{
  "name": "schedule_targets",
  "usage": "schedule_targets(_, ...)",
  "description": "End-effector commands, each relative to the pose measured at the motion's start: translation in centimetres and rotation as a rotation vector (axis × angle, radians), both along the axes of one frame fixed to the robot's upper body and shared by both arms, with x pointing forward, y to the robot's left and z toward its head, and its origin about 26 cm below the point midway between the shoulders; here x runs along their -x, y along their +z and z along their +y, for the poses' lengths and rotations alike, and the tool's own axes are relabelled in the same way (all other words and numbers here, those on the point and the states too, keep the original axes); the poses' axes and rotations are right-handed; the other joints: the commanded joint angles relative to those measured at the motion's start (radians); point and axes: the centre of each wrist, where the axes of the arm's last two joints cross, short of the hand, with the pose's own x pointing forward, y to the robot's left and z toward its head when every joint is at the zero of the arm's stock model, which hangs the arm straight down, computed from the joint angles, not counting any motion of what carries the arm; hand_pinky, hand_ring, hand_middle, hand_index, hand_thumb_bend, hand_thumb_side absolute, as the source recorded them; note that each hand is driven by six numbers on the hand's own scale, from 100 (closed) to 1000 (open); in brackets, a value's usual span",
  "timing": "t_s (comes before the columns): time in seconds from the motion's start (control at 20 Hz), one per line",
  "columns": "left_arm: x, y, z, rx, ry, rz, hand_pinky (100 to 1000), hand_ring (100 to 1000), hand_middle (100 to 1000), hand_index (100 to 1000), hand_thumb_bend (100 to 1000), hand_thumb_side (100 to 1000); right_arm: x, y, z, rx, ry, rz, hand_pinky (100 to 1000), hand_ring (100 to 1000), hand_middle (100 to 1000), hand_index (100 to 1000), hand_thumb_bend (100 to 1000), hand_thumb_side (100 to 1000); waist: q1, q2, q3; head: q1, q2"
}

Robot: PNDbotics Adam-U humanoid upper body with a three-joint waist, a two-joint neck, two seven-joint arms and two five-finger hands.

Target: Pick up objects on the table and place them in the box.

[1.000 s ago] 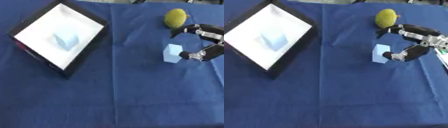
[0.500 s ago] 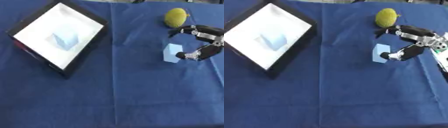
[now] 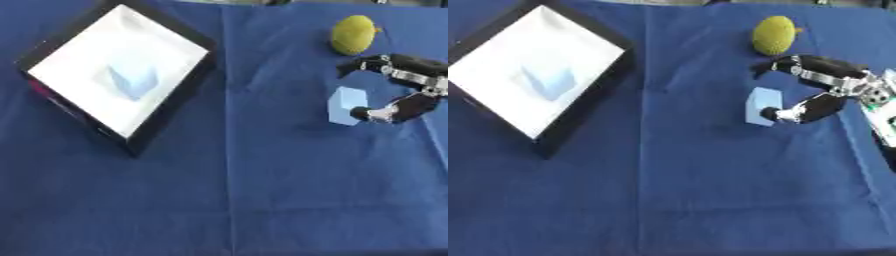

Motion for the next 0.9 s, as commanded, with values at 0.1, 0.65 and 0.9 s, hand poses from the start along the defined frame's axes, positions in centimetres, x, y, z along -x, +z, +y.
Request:
schedule_targets(0.1, 0.0, 0.9, 0.2, -0.034, -0.006, -0.018, 582, 901, 774, 647, 100, 654, -0.2, 1.1, -0.8, 0.024, -0.026, -0.041, 1000, 918, 811, 970, 388, 696, 0.006, 0.003, 0.002, -0.005, -0.001)
schedule_targets(0.65, -0.1, 0.8, 0.2, -0.039, -0.014, -0.017, 584, 905, 776, 642, 100, 653, -0.5, 0.3, -1.1, 0.054, -0.056, -0.047, 1000, 916, 809, 967, 421, 719, 0.008, 0.007, 0.005, -0.012, -0.001)
schedule_targets(0.9, -0.1, 0.8, 0.2, -0.041, -0.015, -0.015, 585, 906, 777, 640, 100, 654, -0.7, 0.0, -1.3, 0.061, -0.078, -0.05, 1000, 910, 800, 962, 428, 710, 0.01, 0.01, 0.006, -0.016, -0.001)
